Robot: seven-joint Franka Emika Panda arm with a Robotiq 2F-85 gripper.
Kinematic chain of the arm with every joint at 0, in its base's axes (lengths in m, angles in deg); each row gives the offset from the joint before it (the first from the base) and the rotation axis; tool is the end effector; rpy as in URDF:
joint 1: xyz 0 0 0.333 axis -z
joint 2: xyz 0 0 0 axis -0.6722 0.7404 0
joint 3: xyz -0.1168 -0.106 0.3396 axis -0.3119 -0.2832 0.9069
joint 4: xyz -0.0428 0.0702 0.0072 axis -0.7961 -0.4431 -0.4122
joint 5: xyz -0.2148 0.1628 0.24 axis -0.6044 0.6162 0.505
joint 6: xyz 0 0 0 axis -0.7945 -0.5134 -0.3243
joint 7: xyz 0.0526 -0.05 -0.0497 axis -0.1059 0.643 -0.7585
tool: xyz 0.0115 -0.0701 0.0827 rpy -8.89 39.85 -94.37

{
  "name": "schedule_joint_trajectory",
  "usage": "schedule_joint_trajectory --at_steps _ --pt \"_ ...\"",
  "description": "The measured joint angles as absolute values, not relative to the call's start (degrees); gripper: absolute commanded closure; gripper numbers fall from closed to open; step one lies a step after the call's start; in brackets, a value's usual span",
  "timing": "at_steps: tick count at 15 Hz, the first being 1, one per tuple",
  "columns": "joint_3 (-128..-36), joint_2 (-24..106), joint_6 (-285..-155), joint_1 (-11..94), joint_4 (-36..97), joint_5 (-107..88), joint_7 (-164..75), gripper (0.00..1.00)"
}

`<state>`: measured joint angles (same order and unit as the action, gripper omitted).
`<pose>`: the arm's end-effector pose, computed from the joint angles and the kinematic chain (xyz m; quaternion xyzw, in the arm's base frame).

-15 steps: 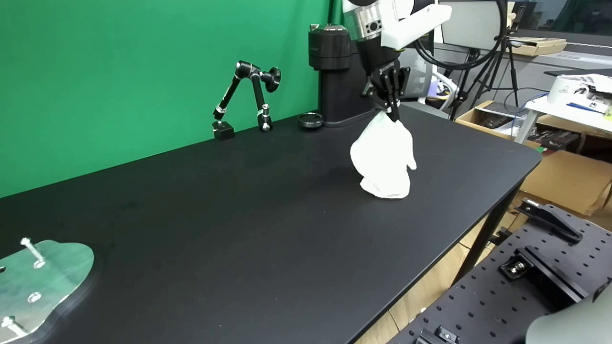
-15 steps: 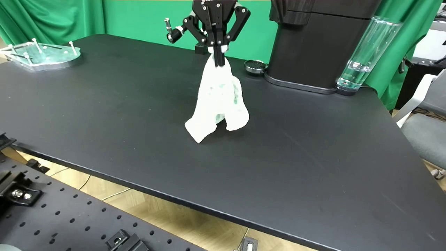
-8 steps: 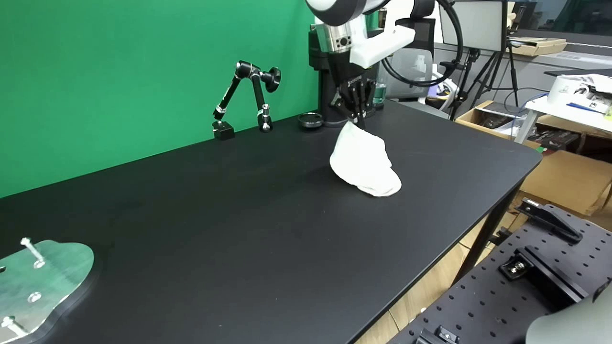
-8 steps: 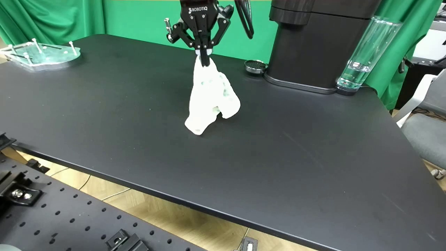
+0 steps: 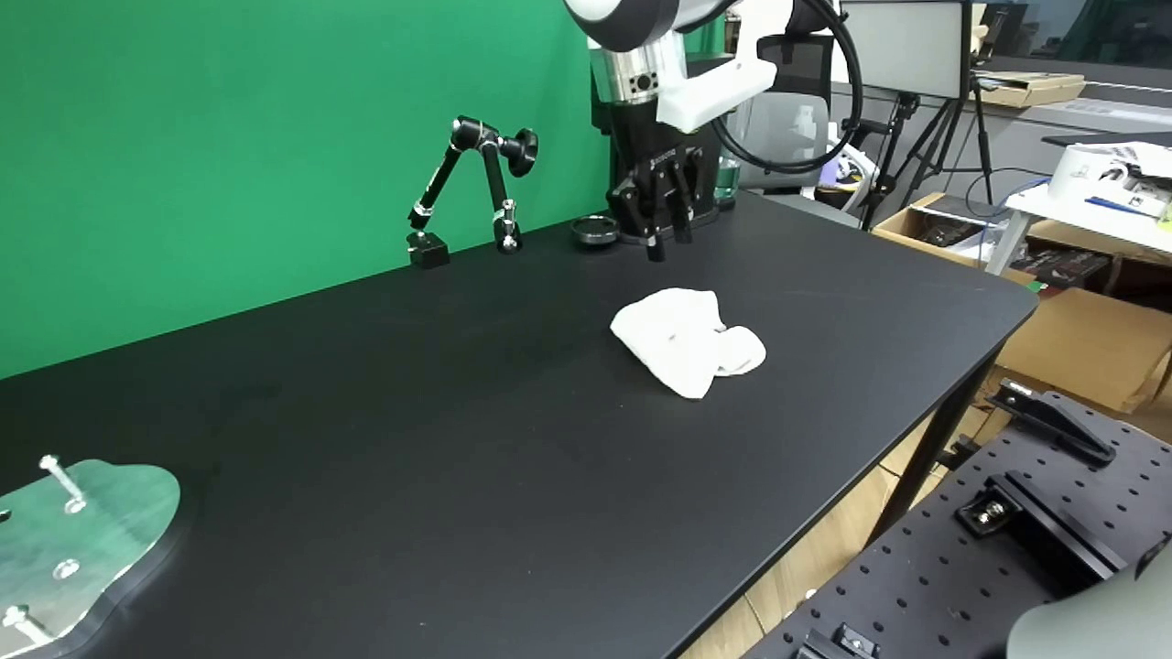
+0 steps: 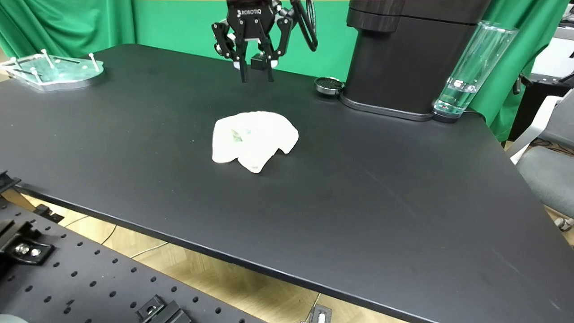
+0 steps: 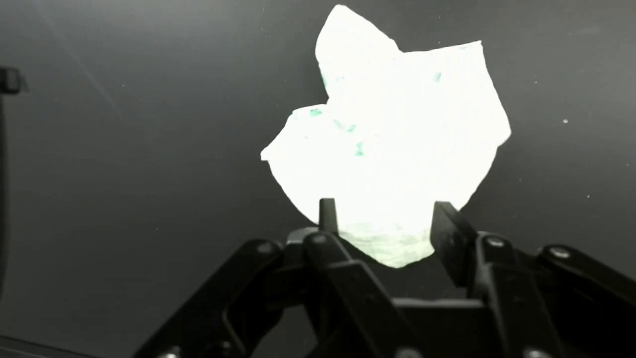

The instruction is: Take the cloth and put it on the table

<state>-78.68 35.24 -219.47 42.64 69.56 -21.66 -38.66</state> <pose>0.5033 -0.0136 0.3423 0.9882 0.1036 -0.0698 0.0882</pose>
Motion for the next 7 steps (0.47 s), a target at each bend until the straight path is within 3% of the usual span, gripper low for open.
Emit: schedule_joint_trajectory --at_steps 2,7 --pt "-78.7 34.6 -216.7 42.6 69.4 -20.9 -38.7 0.03" --pt "-78.7 32.5 -209.2 42.6 69.3 -21.0 -38.7 0.00"
